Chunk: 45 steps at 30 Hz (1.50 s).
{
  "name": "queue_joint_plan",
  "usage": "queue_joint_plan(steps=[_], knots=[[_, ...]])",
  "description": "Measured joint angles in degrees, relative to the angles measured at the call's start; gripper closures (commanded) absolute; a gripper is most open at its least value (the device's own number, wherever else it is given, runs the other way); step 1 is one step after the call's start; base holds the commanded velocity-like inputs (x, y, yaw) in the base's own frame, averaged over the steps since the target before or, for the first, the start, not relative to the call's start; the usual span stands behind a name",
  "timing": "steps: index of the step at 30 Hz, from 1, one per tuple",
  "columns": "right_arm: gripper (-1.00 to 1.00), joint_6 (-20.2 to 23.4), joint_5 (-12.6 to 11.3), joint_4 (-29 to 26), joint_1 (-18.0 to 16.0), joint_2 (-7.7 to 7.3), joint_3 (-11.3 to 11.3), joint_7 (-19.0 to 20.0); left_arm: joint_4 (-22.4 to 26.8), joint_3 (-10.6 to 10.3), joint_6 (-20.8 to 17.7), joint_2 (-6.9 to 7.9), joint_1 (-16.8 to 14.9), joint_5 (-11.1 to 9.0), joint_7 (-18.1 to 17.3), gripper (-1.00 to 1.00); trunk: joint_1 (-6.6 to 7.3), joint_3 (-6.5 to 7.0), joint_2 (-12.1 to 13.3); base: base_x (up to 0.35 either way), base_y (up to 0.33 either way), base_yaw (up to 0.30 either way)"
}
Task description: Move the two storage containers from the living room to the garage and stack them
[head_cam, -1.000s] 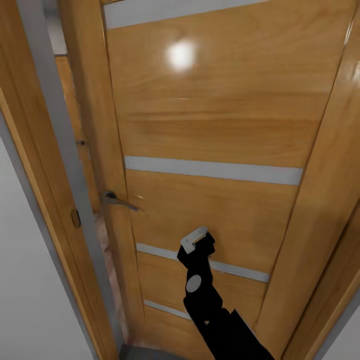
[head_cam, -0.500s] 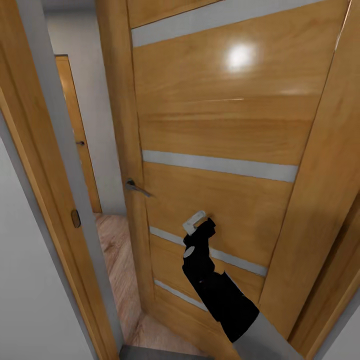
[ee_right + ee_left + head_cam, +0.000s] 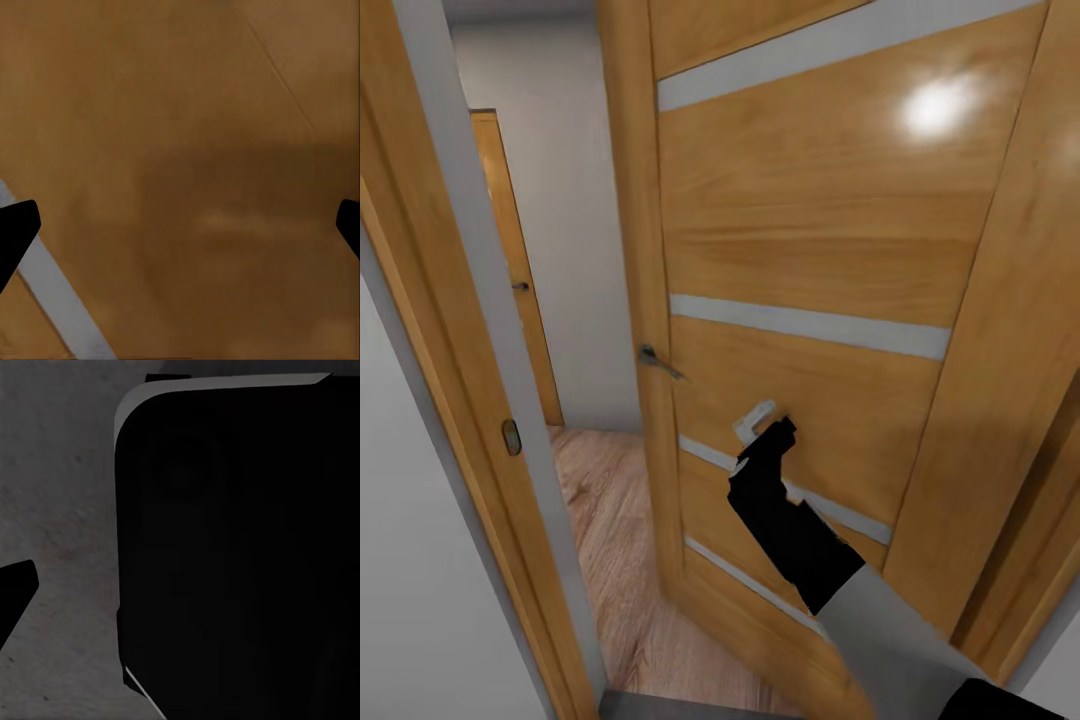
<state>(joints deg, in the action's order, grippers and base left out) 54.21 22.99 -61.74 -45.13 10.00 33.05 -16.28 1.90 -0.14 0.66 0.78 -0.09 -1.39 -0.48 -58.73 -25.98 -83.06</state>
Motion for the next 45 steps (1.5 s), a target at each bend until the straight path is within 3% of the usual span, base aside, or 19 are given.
queue_joint_plan(steps=[2, 10, 18, 26, 28, 30, 31, 34, 37, 43, 45], knots=[[-1.00, 0.4, 1.2, 1.6, -1.5, 0.00, -0.4, -0.2, 0.0, 0.0, 0.0, 0.00, 0.0, 0.0, 0.0, -1.00, 0.00, 0.01, 0.0, 0.000, 0.000, 0.000], [-1.00, 0.5, 0.8, 5.1, -4.3, 0.00, -0.8, -0.2, 0.0, 0.0, 0.0, 0.00, 0.0, 0.0, 0.0, -1.00, 0.00, 0.01, 0.0, 0.000, 0.000, 0.000], [-1.00, 0.5, -4.2, 12.2, -10.3, 0.00, -1.6, -0.3, 0.0, 0.0, 0.0, 0.00, 0.0, 0.0, 0.0, -1.00, 0.00, 0.01, 0.0, 0.000, 0.000, 0.000], [-1.00, 0.0, -8.0, 17.1, -13.6, 0.00, -2.1, -2.2, 0.0, 0.0, 0.0, 0.00, 0.0, 0.0, 0.0, -1.00, 0.00, 0.00, 0.0, 0.000, 0.000, 0.000], [-1.00, 0.4, -6.7, 19.6, -15.5, 0.00, -2.6, -2.6, 0.0, 0.0, 0.0, 0.00, 0.0, 0.0, 0.0, -1.00, 0.00, 0.01, 0.0, 0.000, 0.000, 0.000], [-1.00, 0.4, -9.5, 21.8, -17.2, 0.00, -2.6, -3.6, 0.0, 0.0, 0.0, 0.00, 0.0, 0.0, 0.0, -1.00, 0.00, 0.01, 0.0, 0.000, 0.000, 0.000], [-1.00, 0.1, -12.3, 22.8, -17.9, 0.00, -2.6, -5.5, 0.0, 0.0, 0.1, 0.00, 0.0, 0.0, 0.0, -1.00, 0.00, 0.01, 0.0, 0.000, 0.000, 0.000], [-1.00, -0.3, -16.5, 24.8, -18.6, 0.00, -2.6, -10.5, 0.0, 0.0, 0.0, 0.00, 0.0, 0.0, 0.0, -1.00, 0.00, 0.01, 0.0, 0.000, 0.000, 0.000], [-1.00, 0.0, -16.5, 26.9, -19.0, 0.00, -2.6, -11.4, 0.0, 0.0, 0.0, 0.00, 0.0, 0.0, 0.0, -1.00, 0.00, 0.01, 0.0, 0.000, 0.000, 0.000], [-1.00, -0.5, -18.7, 35.0, -23.4, 0.00, -2.7, -12.2, 0.0, 0.0, 0.0, 0.00, 0.0, 0.0, 0.0, -1.00, 0.00, 0.01, 0.0, 0.000, 0.000, 0.000], [-1.00, -0.9, -20.6, 35.5, -23.9, 0.00, -2.6, -13.1, 0.0, 0.0, 0.0, 0.00, 0.0, 0.0, 0.0, -1.00, 0.00, 0.01, 0.0, 0.000, 0.000, 0.000]])
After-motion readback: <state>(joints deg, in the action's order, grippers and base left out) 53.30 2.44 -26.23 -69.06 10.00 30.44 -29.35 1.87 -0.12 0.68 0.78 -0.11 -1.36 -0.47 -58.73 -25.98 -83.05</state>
